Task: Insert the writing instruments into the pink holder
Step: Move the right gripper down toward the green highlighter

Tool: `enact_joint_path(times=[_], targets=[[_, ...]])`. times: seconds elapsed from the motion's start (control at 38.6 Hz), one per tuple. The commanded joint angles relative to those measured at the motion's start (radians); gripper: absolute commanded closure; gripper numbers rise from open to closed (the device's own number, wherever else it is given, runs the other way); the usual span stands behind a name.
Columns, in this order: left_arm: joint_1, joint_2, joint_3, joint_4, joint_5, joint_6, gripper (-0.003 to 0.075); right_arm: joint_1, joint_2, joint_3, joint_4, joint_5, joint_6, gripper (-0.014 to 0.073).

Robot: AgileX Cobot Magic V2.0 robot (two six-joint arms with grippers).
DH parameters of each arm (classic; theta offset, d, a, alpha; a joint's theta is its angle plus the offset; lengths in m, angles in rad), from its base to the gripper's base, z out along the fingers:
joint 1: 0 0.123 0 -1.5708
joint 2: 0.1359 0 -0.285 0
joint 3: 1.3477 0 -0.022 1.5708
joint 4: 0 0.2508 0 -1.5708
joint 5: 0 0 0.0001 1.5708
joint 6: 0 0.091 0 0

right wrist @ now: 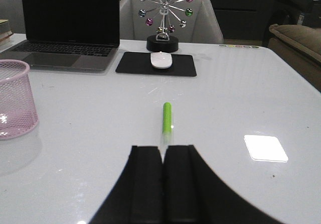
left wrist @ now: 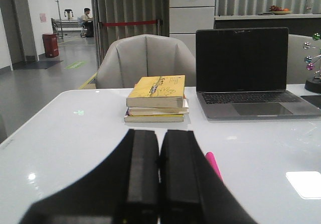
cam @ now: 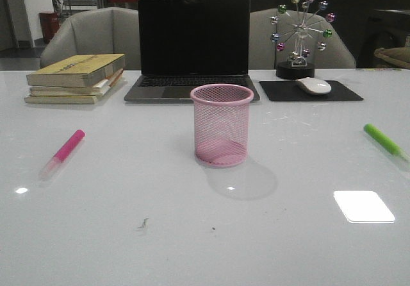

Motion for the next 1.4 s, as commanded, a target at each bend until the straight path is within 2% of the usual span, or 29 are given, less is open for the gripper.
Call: enact_joint_path(times=[0.0, 0.78, 0.85, 0.98, 1.06, 1.17, 1.22, 1.3, 1.37], targets=[[-0.007, -0.021, 0.005, -0.010, -0.085, -0.006, 0.0621, -0.005, -0.014, 0.001, -0.008, -0.084, -0.007, 0.0538], [-0.007, -0.021, 0.005, -0.013, -0.094, -0.006, 0.0621, -0.005, -0.014, 0.001, -0.015, -0.098, -0.007, 0.0538], [-0.007, -0.021, 0.005, -0.013, -0.127, -0.006, 0.0621, -0.005, -0.014, 0.001, -0.015, -0.118, -0.007, 0.0538], [-0.007, -0.021, -0.007, -0.021, -0.266, -0.013, 0.0621, -0.005, -0.014, 0.001, -0.015, -0.185, -0.007, 0.0538], [-0.007, -0.021, -0.031, -0.040, -0.303, -0.013, 0.0621, -0.005, -0.014, 0.001, -0.015, -0.290, -0.007, 0.0538], [-0.007, -0.021, -0.102, -0.042, -0.303, -0.013, 0.0621, -0.005, -0.014, -0.021, -0.003, -0.515, 0.031, 0.0538], [-0.007, -0.021, -0.145, -0.042, -0.303, -0.013, 0.0621, -0.004, -0.014, -0.058, -0.003, -0.558, 0.039, 0.0537], [-0.007, -0.020, -0.211, -0.023, -0.293, -0.013, 0.0621, -0.004, -0.013, -0.141, -0.005, -0.515, 0.039, 0.0536], [-0.007, -0.013, -0.278, 0.012, -0.222, -0.013, 0.0621, -0.004, -0.011, -0.223, -0.015, -0.435, 0.039, 0.0536]])
